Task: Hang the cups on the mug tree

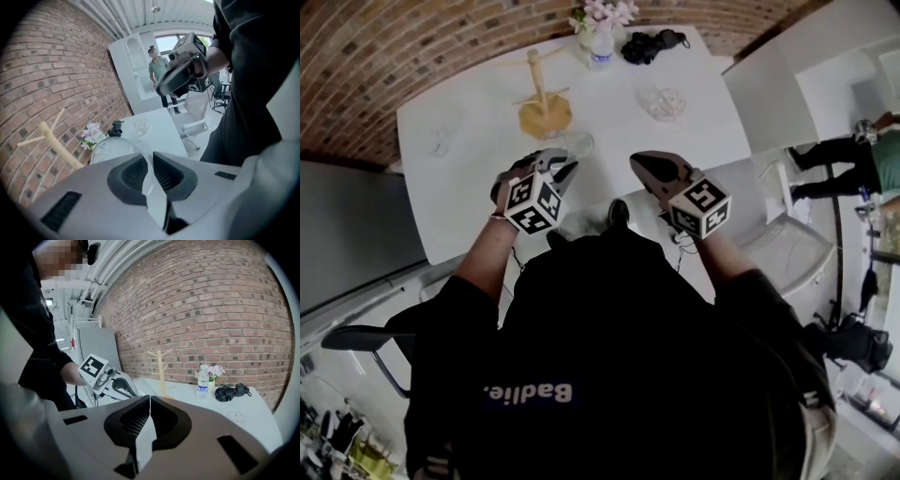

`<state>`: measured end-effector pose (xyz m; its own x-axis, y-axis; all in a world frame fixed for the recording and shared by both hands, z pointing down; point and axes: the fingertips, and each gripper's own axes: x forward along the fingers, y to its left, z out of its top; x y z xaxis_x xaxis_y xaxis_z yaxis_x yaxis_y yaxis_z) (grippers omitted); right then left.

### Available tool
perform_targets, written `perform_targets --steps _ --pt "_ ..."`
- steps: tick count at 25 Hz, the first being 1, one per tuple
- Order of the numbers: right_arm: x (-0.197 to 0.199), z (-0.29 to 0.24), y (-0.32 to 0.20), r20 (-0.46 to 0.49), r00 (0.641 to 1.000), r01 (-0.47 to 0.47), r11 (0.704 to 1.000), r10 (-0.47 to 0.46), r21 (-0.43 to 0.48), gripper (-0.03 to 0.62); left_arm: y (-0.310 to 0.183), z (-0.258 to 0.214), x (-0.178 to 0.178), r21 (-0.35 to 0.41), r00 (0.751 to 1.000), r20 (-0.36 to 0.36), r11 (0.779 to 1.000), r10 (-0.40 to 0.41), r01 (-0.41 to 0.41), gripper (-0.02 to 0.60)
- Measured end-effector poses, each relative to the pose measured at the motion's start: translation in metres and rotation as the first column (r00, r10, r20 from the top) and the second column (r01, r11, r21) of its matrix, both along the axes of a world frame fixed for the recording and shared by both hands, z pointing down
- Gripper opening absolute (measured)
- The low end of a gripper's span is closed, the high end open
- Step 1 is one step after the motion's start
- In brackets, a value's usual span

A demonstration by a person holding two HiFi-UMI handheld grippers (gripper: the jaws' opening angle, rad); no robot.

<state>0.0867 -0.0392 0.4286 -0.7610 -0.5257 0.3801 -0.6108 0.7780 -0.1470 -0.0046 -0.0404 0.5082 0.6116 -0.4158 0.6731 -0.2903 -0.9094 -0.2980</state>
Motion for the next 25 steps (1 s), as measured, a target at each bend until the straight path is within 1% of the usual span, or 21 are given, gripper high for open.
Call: perform_targets --steps 2,4,7,11,17,20,23,25 --pt "0.002 -0.001 -0.003 0.004 1.0 -0.015 1.0 0.015 -0.002 0.029 -0.001 -0.01 0.007 0.03 0.999 -0.038 0.999 0.021 -0.02 0.035" --pt "0.005 -0.001 -0.006 0.007 1.0 -0.016 1.0 0.016 -0.008 0.029 -0.002 -0.017 0.015 0.043 0.996 -0.082 0.999 0.03 -0.027 0.035" --pt "0.011 0.003 -0.013 0.003 1.0 0.003 1.0 -0.002 -0.018 0.031 -0.008 -0.024 0.028 0.049 0.989 -0.141 0.998 0.033 -0.027 0.035" --pt "0.018 0.011 -0.035 0.006 1.0 0.022 0.999 -0.022 -0.047 0.031 -0.026 -0.023 0.044 0.04 0.983 -0.183 0.999 0.016 -0.009 0.035" --pt "0.037 0.025 -0.077 -0.018 0.996 0.087 0.993 -0.089 -0.08 0.031 -0.06 -0.021 0.068 0.005 0.964 -0.261 0.999 -0.047 0.05 0.035" --pt "0.047 0.037 -0.097 -0.032 0.991 0.124 0.989 -0.127 -0.085 0.031 -0.077 -0.022 0.078 -0.011 0.945 -0.316 0.996 -0.082 0.083 0.035" --pt "0.05 0.048 -0.113 -0.054 0.98 0.188 0.978 -0.194 -0.091 0.032 -0.088 -0.023 0.083 -0.019 0.925 -0.369 0.996 -0.09 0.089 0.035" --pt "0.048 0.052 -0.123 -0.069 0.969 0.232 0.968 -0.239 -0.095 0.037 -0.092 -0.023 0.085 -0.019 0.918 -0.389 0.996 -0.083 0.082 0.035"
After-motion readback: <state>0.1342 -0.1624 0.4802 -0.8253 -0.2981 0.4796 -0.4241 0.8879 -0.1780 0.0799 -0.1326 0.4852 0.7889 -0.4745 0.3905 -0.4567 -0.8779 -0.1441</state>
